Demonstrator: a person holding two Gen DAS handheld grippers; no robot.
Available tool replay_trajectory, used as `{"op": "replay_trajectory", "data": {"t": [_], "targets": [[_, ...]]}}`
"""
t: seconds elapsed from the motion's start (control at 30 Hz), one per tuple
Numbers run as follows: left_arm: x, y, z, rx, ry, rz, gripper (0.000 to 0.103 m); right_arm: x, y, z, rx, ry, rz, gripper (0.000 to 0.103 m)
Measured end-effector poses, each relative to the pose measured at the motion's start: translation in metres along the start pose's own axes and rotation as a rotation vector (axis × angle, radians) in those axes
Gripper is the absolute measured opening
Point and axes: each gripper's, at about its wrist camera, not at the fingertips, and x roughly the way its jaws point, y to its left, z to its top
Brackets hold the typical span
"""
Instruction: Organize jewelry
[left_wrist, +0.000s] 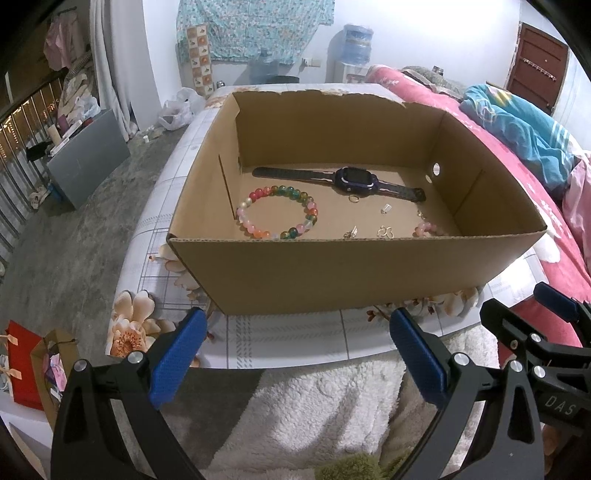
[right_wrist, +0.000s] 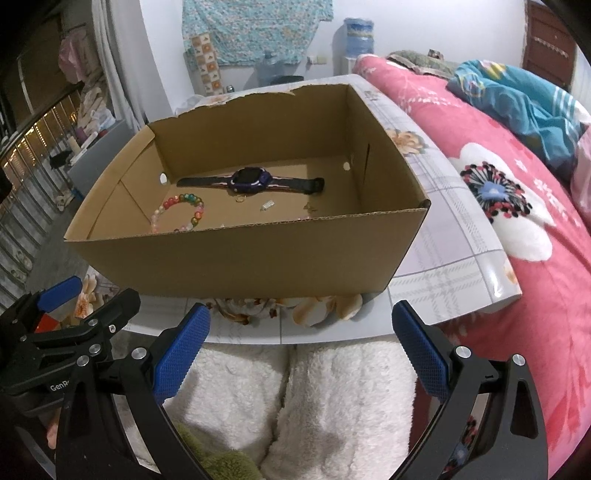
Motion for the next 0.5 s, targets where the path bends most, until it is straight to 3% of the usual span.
{"op": "replay_trajectory", "data": {"t": [0.5], "targets": [[0.0043, -0.0006, -0.0022, 0.004, 0.012, 0.005, 0.097, 0.0002, -0.0008, -0.0006, 0.001, 0.002, -0.006, 0.095]]}}
